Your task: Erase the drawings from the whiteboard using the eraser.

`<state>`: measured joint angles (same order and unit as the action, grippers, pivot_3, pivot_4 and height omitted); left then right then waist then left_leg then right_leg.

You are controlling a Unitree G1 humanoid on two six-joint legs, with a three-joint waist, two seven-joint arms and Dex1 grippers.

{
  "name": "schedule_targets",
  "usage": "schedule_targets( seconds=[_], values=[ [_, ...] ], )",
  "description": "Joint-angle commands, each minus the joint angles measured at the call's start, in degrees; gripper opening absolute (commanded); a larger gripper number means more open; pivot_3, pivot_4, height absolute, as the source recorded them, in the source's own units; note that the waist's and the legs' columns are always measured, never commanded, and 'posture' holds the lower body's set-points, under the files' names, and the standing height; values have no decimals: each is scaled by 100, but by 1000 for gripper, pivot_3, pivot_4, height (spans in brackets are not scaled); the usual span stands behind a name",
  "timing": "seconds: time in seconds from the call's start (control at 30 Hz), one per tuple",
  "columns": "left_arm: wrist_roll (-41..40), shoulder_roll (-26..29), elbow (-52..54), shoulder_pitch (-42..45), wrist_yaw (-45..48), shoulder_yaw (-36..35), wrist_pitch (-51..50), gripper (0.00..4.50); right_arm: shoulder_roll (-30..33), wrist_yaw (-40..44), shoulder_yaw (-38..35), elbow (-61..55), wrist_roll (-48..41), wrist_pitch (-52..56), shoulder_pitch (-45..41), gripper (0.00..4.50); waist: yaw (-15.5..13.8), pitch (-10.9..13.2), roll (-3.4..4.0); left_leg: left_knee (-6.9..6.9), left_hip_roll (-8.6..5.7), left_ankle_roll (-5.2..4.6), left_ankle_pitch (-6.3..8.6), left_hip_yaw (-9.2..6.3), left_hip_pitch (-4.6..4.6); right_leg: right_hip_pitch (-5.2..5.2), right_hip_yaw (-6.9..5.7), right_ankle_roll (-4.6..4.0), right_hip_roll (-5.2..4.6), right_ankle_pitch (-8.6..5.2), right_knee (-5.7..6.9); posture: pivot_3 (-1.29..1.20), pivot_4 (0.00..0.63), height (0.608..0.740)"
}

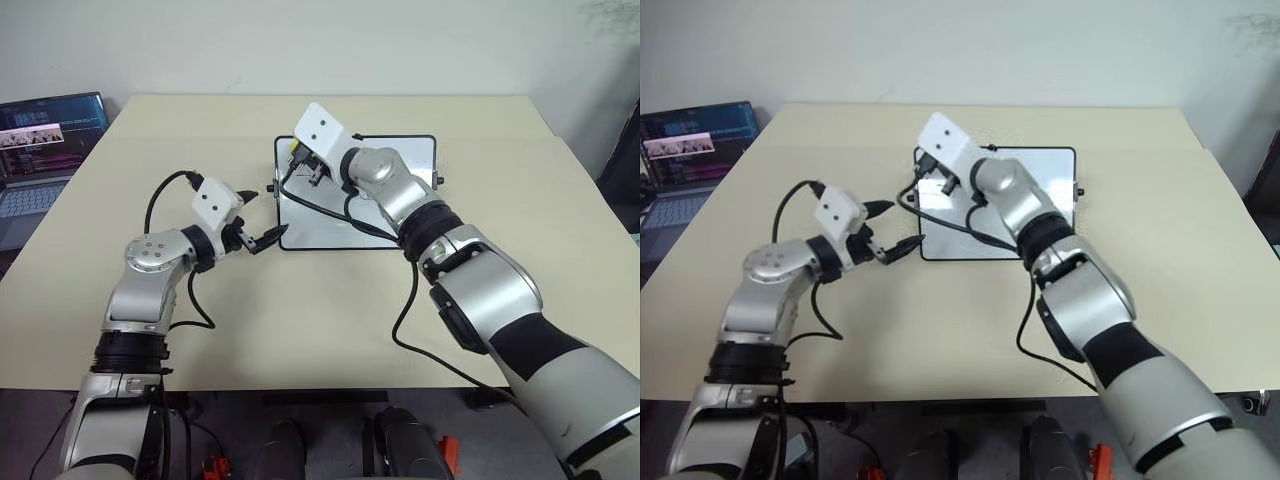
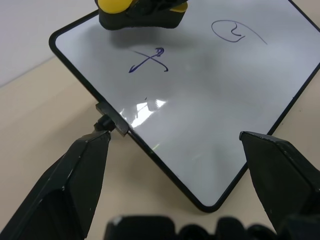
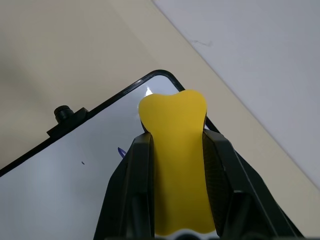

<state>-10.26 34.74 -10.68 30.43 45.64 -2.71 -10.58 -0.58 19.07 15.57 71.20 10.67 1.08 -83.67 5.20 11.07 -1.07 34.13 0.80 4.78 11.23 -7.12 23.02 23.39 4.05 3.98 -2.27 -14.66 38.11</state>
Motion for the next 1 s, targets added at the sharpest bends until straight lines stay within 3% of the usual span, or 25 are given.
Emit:
schedule_targets(
  seconds=[0.03,0.27,0.6,1.0],
  values=[
    [-82,104,301,7,-40,-177,2,4500,-112,-268,-40,134,181,-106,-167,995,-1,0,0,0,0,0,0,0,0,0,0,0,0,0,0,0,150,740],
    [-105,164,383,-40,-50,-221,-58,4500,-325,-477,-66,432,431,-86,5,995,2,0,0,-2,0,0,0,0,-1,1,0,0,0,0,0,0,150,740],
    [-156,305,595,-153,-68,-374,-194,4500,-581,653,-3,534,543,331,520,994,35,-2,-2,-3,0,1,-1,-2,-22,-14,-1,-1,0,-1,15,0,150,740],
    [-123,243,495,12,-74,-267,-150,4500,-57,-741,-561,511,385,334,168,983,-33,-2,-3,30,-3,14,-12,-28,-29,-14,-14,6,5,-18,77,0,150,740]
  ],
)
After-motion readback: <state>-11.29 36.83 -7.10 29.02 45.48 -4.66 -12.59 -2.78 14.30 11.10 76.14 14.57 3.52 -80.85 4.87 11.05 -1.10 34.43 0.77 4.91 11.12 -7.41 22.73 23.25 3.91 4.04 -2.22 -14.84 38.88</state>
